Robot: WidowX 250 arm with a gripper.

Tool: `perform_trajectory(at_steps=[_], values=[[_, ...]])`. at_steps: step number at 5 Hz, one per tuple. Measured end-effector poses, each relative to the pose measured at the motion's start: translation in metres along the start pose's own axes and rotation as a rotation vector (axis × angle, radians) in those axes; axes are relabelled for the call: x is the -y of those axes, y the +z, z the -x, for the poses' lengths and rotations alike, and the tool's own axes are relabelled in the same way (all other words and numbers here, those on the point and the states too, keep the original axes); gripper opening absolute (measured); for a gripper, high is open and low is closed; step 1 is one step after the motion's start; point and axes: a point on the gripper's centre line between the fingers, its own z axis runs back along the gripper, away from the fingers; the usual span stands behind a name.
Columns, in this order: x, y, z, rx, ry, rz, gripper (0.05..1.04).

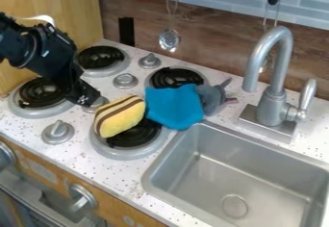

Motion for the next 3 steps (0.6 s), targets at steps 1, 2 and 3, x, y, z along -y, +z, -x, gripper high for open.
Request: perform_trajectory(at_steps=[1,2,3], values=[[0.003,-0.003,0.003,-0.008,0.005,0.013,1.005],[0.007,-0.023,-0.001,-0.013,0.037,0.063,1.005],[0.003,-0.042,-0.008,-0.028,0.075,0.063,1.005]])
